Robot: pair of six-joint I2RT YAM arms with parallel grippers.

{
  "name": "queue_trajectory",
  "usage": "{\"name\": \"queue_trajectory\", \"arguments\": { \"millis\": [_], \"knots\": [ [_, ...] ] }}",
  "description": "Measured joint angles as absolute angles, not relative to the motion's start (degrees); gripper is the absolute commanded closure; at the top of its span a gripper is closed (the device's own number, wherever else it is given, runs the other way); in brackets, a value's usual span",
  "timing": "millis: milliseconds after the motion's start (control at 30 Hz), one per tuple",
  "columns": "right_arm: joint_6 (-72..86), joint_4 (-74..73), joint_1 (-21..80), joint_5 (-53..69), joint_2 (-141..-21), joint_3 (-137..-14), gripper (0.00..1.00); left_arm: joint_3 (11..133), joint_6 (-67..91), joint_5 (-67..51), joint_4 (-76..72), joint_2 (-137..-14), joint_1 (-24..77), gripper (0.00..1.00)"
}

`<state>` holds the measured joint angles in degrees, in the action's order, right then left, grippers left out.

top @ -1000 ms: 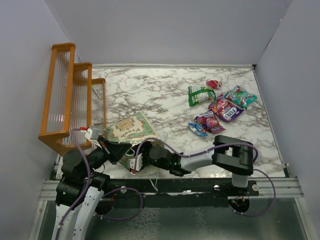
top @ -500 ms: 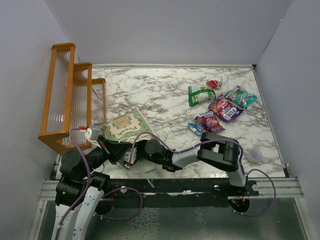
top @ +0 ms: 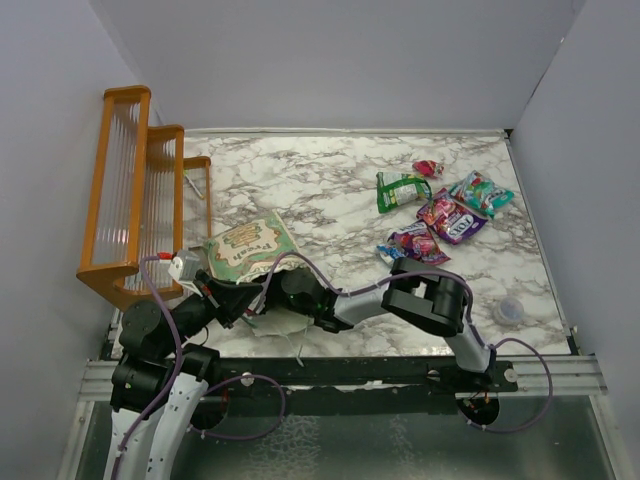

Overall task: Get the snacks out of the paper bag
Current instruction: Take out the snack from the paper bag.

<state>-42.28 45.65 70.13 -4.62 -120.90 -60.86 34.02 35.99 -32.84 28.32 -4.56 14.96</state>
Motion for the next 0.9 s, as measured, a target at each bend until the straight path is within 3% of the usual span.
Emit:
{"name": "queue_trajectory", "arguments": {
  "millis": [300, 533, 900],
  "knots": [
    [-40.2, 43.8, 69.6, -3.8, -121.3, -62.4, 0.98, 34.0, 35.8, -32.5, 28.3, -4.6, 14.8, 1.00],
    [-38.5, 42.1, 69.6, -3.3, -117.8, -59.7, 0.99, 34.0, 35.8, -32.1, 28.4, -5.0, 14.7, 1.00],
    [-33.1, 37.1, 69.8, -0.2, -101.2, -45.0, 0.99, 34.0, 35.9, -32.1, 28.4, -5.6, 13.8, 1.00]
  ]
}}
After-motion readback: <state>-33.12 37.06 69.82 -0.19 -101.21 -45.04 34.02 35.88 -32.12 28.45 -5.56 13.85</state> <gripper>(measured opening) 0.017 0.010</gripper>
